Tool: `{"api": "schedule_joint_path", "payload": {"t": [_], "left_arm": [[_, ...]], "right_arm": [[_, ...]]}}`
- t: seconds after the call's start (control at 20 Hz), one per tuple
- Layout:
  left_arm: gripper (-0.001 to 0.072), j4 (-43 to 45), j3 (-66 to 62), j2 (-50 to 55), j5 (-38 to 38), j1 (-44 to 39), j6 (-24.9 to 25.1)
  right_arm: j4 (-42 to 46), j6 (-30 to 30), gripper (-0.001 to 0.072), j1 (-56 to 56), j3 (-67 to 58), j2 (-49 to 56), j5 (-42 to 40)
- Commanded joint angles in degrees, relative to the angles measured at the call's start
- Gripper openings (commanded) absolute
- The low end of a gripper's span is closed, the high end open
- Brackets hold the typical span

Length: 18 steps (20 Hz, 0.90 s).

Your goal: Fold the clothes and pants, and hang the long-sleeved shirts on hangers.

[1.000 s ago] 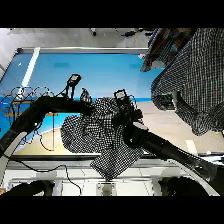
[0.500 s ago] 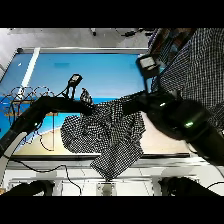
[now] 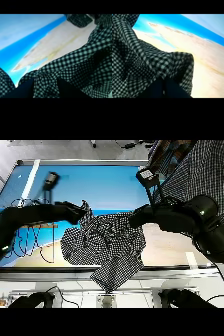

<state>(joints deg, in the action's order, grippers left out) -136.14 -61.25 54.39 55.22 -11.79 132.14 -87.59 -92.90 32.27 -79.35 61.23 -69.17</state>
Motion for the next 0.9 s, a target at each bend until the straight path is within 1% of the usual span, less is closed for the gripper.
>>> {"api": "schedule_joint_path", "payload": {"t": [0.0, 0.1, 0.15, 0.25, 0.35, 0.5, 0.55, 0.75, 0.85], "left_arm": [[0.0424, 3.3, 0.9, -11.6, 7.1, 11.1, -6.9], [0.0422, 12.0, 4.6, -16.0, 7.9, 19.5, -14.0], [0.0423, 13.9, 7.4, -17.4, 8.6, 23.4, -15.7], [0.0423, 12.3, 14.5, -18.7, 11.0, 29.9, -15.8], [0.0423, 9.5, 21.7, -18.4, 9.6, 33.4, -15.2], [0.0421, 11.6, 30.1, -16.8, 2.8, 34.3, -15.2], [0.0421, 12.4, 31.4, -16.0, 1.6, 34.3, -15.2], [0.042, 18.1, 32.1, -12.1, -1.8, 34.4, -15.2], [0.042, 19.3, 32.1, -10.8, -4.3, 34.4, -15.1]], "right_arm": [[-3.9, -4.4, 0.0032, -0.9, -0.1, 0.5, -0.6], [-4.2, -4.7, 0.0032, -0.8, -0.1, 0.5, -0.5], [-4.2, -5.4, 0.0032, -0.8, -0.1, 0.5, -0.5], [-4.4, -5.8, 0.0032, -0.8, -0.1, 0.5, -0.5], [-5.3, -6.6, 0.0032, -0.8, -0.1, 0.5, -0.6], [-6.4, -7.1, 0.0032, -0.8, -0.1, 0.5, -0.7], [-6.7, -7.1, 0.0032, -0.8, -0.1, 0.5, -0.7], [-7.2, -7.1, 0.0033, -0.8, -0.1, 0.5, -0.7], [-7.3, -7.1, 0.0033, -0.8, -0.1, 0.5, -0.8]]}}
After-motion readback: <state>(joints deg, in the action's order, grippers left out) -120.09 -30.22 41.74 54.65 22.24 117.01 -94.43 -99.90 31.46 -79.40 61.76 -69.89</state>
